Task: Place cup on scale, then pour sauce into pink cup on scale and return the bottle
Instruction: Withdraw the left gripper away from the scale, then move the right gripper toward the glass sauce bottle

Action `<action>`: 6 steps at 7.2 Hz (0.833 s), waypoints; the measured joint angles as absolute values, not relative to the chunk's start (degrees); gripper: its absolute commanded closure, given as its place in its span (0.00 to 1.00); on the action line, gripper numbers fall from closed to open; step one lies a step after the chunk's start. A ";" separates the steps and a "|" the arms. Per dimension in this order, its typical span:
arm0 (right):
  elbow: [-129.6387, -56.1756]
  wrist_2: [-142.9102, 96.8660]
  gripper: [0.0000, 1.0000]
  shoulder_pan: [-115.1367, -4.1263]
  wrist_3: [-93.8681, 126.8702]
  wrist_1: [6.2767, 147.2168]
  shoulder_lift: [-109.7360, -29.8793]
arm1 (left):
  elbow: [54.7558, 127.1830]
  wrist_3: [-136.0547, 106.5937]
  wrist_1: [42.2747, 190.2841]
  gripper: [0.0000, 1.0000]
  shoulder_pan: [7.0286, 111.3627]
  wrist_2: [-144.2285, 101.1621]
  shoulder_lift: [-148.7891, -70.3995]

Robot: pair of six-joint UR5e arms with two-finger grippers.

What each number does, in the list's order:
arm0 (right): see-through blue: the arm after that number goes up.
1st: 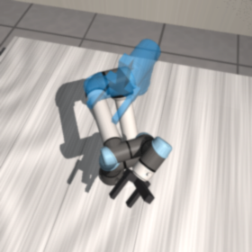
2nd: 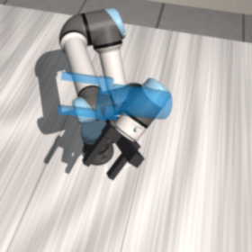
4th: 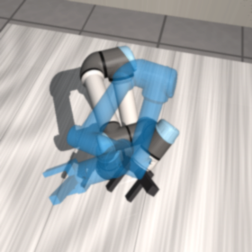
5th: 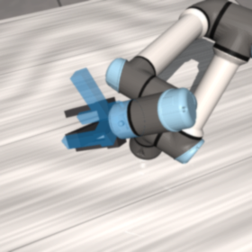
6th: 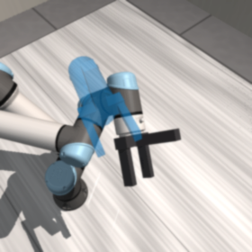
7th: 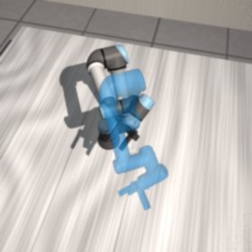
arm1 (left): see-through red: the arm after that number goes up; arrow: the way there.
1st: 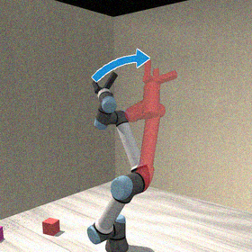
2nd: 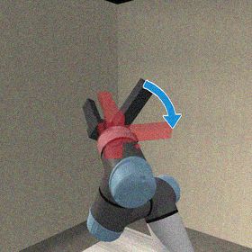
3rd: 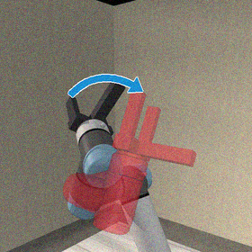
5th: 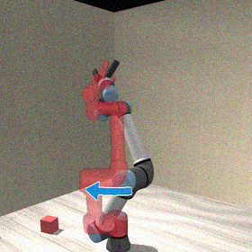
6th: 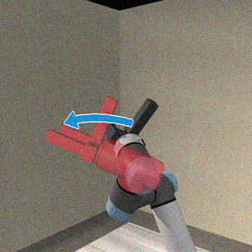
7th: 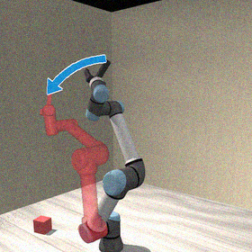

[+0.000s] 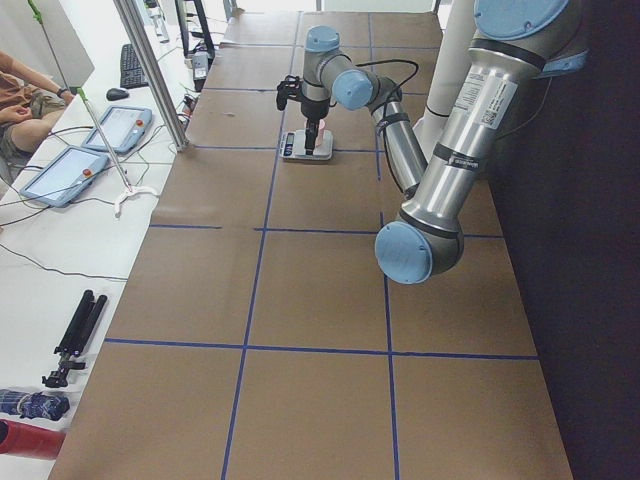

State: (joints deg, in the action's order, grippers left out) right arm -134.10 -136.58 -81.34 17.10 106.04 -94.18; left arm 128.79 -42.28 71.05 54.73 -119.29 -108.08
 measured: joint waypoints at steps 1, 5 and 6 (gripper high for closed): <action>-137.59 -134.93 0.00 -76.41 24.51 106.03 -93.49 | 128.69 -33.43 71.04 0.00 58.79 -119.49 -104.81; -142.56 -121.48 0.00 -57.75 52.91 93.99 -92.73 | 121.04 1.43 71.94 0.00 75.30 -123.65 -98.18; -142.67 -115.14 0.00 -52.45 58.19 87.26 -95.83 | 120.29 3.14 72.13 0.00 76.37 -123.90 -98.06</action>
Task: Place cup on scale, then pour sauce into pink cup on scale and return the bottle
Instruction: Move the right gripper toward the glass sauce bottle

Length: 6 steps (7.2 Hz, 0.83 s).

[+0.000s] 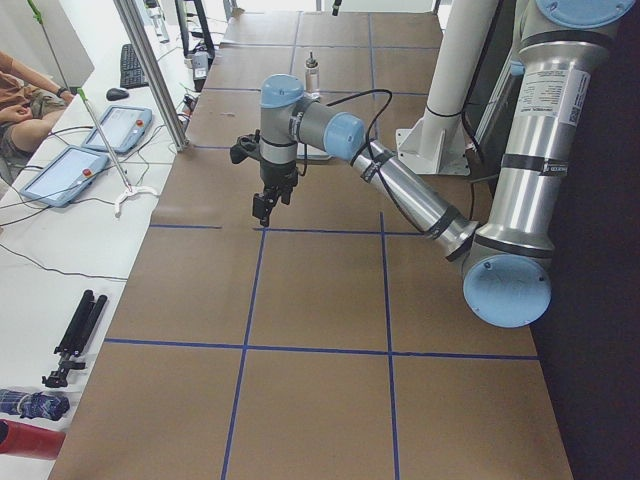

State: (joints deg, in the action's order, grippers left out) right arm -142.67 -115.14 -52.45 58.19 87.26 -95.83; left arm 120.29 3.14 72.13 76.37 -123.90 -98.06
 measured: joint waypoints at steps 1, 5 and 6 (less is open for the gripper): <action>-142.68 -108.14 0.00 -47.34 61.76 79.33 -100.81 | 120.02 3.76 72.20 0.00 77.05 -124.03 -98.03; -141.78 -83.86 0.00 -31.40 67.67 66.44 -110.08 | 119.88 4.06 72.63 0.00 77.51 -124.10 -98.00; -140.96 -76.47 0.00 -26.44 70.37 66.20 -110.20 | 119.85 4.10 72.66 0.00 77.52 -124.08 -98.00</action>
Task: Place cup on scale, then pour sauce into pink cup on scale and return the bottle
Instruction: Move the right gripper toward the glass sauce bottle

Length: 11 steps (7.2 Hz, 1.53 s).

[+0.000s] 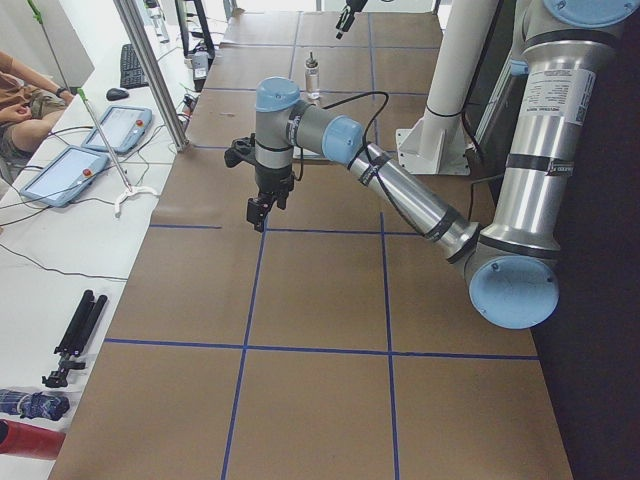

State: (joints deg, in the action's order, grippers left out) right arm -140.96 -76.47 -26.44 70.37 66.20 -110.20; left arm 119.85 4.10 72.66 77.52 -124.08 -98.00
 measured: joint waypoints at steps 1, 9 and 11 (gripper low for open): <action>-139.55 -69.35 0.00 -21.83 73.83 66.13 -110.19 | 119.79 4.10 72.68 0.00 77.52 -124.04 -98.00; -115.11 -38.88 0.00 -7.24 76.35 39.16 -108.75 | 118.55 3.82 73.69 0.00 77.40 -124.01 -98.29; -114.00 -37.51 0.00 -6.84 72.94 39.01 -106.45 | 117.94 3.74 74.00 0.00 77.36 -124.01 -98.50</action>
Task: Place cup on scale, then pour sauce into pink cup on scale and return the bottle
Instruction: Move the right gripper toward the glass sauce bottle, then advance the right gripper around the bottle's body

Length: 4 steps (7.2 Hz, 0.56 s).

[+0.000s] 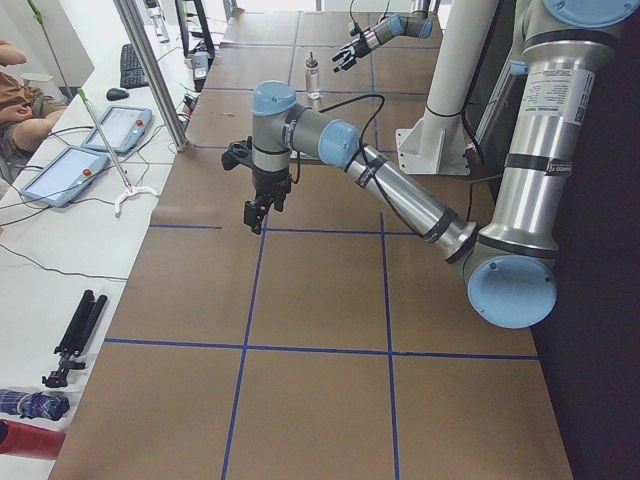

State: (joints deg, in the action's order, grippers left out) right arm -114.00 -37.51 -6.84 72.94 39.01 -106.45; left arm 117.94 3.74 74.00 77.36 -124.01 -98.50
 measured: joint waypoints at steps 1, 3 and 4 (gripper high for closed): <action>-112.78 -36.69 0.00 -6.81 70.28 38.97 -104.95 | 117.13 3.66 74.68 0.00 77.35 -124.01 -98.56; -110.11 -34.70 0.00 -6.77 67.78 38.94 -102.55 | 115.05 3.61 76.91 0.00 77.35 -124.01 -98.61; -109.22 -34.18 0.00 -6.77 67.45 38.94 -101.79 | 114.59 3.61 77.39 0.00 77.31 -124.01 -98.67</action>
